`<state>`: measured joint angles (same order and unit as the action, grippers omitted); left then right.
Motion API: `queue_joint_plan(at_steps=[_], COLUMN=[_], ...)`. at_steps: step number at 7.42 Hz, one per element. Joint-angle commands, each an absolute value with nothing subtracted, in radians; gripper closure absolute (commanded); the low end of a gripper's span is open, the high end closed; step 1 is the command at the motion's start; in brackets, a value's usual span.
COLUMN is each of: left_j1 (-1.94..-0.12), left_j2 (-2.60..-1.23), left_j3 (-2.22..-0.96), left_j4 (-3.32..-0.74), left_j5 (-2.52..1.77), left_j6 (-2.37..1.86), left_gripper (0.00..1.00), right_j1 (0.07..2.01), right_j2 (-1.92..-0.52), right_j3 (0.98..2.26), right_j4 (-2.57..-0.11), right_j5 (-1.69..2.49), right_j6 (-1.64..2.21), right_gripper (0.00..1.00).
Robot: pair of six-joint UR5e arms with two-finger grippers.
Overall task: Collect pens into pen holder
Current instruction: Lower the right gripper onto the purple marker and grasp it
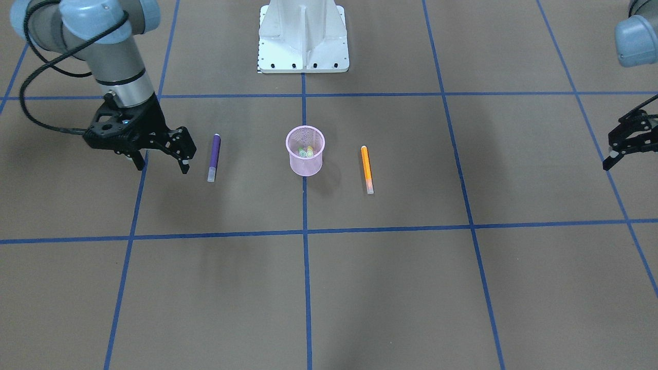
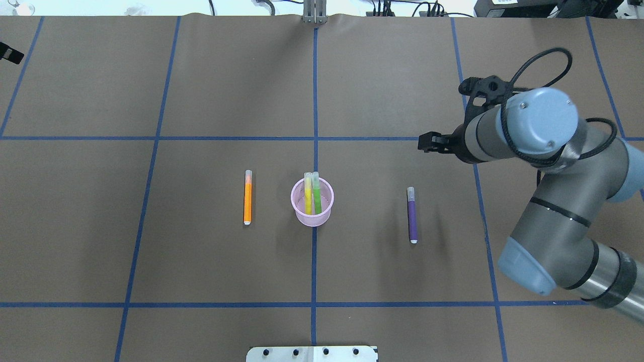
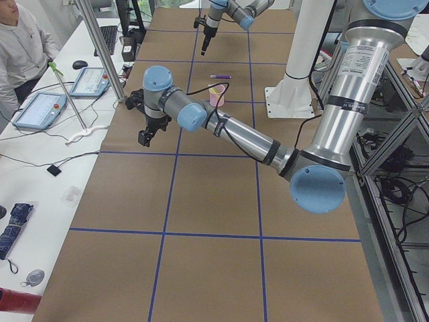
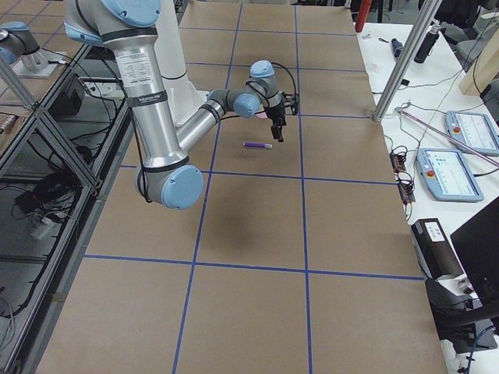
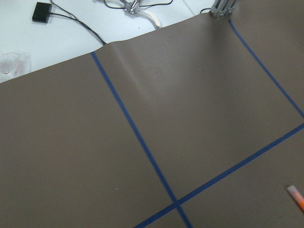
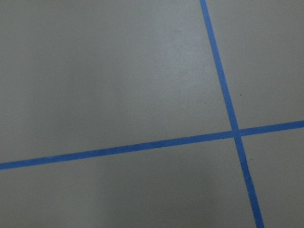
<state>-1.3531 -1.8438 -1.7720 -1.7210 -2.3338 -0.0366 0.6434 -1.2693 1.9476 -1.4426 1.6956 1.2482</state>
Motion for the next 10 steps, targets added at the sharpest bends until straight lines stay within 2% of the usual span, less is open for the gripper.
queue_joint_plan(at_steps=[1, 2, 3, 5, 6, 10], left_j1=[-1.355, -1.355, -1.355, -1.351, -1.351, -1.351], left_j2=[-1.839, -1.839, -1.827, -1.809, -1.807, -1.805], left_j3=[-1.79, -1.795, -1.804, -1.827, -1.83, -1.829], left_j4=[-1.707, -1.709, -1.709, -1.709, -1.709, -1.71], left_j5=[-2.327, -2.326, -2.326, -2.327, -2.327, -2.327], left_j6=[-0.023, -0.023, -0.025, -0.026, -0.026, -0.026], left_gripper=[0.0, 0.0, 0.0, 0.0, 0.0, 0.0], right_j1=[0.528, 0.508, 0.493, 0.473, 0.462, 0.434], right_j2=[-1.27, -1.27, -1.27, -1.27, -1.27, -1.27], right_j3=[1.886, 1.84, 1.816, 1.813, 1.812, 1.804], right_j4=[-1.39, -1.334, -1.313, -1.315, -1.315, -1.315], right_j5=[1.6, 1.586, 1.586, 1.586, 1.585, 1.585], right_j6=[1.256, 1.246, 1.227, 1.22, 1.227, 1.233], right_gripper=[0.02, 0.11, 0.13, 0.3, 0.3, 0.54])
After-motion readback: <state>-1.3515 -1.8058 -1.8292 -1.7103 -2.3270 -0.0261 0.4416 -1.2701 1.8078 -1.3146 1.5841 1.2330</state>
